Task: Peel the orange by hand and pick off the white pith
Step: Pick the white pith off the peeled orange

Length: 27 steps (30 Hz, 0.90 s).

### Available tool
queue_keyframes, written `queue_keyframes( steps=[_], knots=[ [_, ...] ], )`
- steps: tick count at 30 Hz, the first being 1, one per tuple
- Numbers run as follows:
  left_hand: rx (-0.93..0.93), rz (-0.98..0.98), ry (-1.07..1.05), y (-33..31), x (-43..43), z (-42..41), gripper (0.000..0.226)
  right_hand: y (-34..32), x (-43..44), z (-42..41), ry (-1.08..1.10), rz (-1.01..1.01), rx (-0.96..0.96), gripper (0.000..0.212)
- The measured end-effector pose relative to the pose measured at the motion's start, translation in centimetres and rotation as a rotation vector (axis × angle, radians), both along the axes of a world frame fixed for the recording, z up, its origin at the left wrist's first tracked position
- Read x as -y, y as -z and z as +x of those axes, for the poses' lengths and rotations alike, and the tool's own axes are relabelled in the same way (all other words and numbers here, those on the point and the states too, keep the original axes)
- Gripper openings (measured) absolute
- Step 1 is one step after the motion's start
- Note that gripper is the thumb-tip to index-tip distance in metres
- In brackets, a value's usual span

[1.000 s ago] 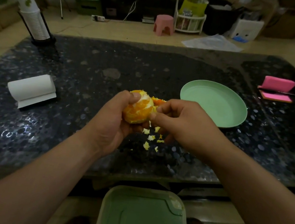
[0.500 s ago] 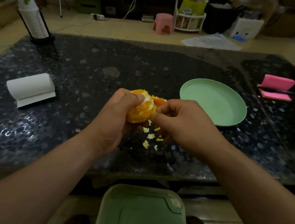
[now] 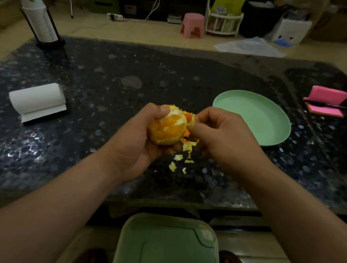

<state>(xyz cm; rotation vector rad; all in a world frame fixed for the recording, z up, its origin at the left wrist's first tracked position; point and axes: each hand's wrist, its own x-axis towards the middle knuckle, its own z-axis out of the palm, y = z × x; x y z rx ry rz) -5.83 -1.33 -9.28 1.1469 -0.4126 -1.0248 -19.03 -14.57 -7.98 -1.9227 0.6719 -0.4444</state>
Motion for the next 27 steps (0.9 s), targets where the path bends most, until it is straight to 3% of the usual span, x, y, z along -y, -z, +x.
queue_keyframes(
  steps=[5, 10, 12, 16, 27],
  knots=[
    [-0.091, -0.034, -0.011, -0.2, -0.3, 0.6, 0.035, 0.1, 0.3, 0.0, -0.022, -0.088, 0.006, 0.031],
    [-0.157, -0.016, -0.080, 0.2, -0.2, 1.5, 0.045, 2.0, 0.9, 0.7, -0.013, -0.351, -0.176, 0.024],
    [-0.180, -0.005, -0.091, 0.5, -0.2, 1.6, 0.043, 2.4, 0.9, 1.0, -0.030, -0.405, -0.233, 0.010],
    [-0.169, 0.022, -0.088, 0.8, 0.0, 1.7, 0.047, 2.8, 0.7, 1.5, -0.012, -0.493, -0.272, 0.013],
    [-0.053, 0.054, -0.053, 1.1, 0.2, 1.4, 0.047, 1.0, 0.4, 0.9, 0.000, -0.300, 0.011, 0.009]
  ],
)
